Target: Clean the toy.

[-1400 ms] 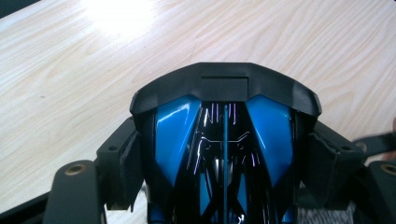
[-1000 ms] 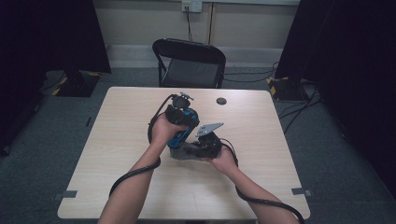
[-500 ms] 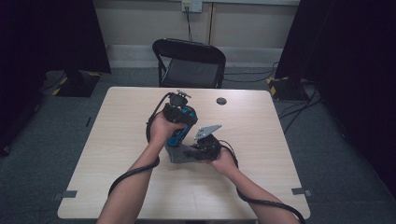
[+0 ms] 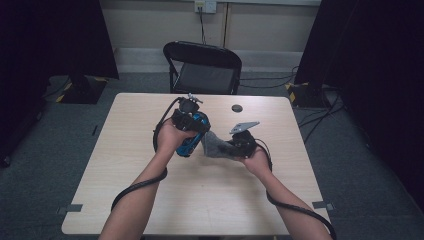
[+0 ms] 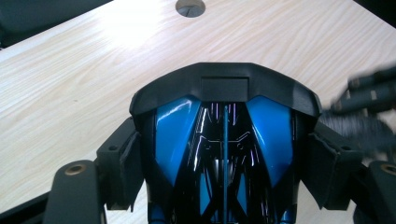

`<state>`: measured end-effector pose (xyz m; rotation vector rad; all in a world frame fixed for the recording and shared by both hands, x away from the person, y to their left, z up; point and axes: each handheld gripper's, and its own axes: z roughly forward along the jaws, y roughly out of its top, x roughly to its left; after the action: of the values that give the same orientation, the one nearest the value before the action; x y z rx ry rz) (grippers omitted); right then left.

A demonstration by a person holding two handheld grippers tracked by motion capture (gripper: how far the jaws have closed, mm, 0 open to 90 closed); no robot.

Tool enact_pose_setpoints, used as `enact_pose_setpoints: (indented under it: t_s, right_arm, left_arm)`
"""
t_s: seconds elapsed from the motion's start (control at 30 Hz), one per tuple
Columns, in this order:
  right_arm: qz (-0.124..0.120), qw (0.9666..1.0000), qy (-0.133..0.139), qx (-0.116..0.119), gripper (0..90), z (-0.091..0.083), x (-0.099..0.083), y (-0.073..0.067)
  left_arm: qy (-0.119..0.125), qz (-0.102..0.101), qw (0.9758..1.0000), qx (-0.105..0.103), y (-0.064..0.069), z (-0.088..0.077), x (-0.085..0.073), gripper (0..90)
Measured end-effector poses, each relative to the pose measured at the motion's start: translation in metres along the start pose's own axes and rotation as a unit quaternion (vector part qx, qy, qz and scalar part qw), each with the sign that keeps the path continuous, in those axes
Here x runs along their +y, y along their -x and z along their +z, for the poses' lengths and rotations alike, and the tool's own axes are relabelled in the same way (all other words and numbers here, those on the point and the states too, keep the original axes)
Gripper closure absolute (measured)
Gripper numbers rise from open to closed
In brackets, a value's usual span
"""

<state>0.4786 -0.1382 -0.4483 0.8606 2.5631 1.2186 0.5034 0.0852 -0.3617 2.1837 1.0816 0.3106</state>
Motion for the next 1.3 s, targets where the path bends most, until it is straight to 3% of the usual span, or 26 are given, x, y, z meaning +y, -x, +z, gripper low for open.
enact_pose_setpoints:
  t_s: [0.17,0.63,0.97,1.3]
  right_arm:
    - [0.014,0.9995,0.001,-0.028,75.5,-0.010,0.003,0.015]
    - [0.033,0.9973,0.025,-0.061,75.5,-0.015,0.023,0.019]
    - [0.012,0.9992,0.032,-0.023,75.6,-0.007,0.027,0.003]
    - [-0.003,0.9997,0.025,-0.004,75.7,0.000,0.021,-0.006]
  left_arm:
    - [-0.005,0.007,0.9999,-0.012,0.006,0.006,-0.004,25.5]
    - [-0.025,0.023,0.9989,-0.032,0.023,0.023,-0.014,25.5]
    - [-0.034,0.012,0.9988,-0.033,0.019,0.030,-0.018,25.5]
    - [-0.034,0.009,0.9991,-0.025,0.012,0.026,-0.017,25.5]
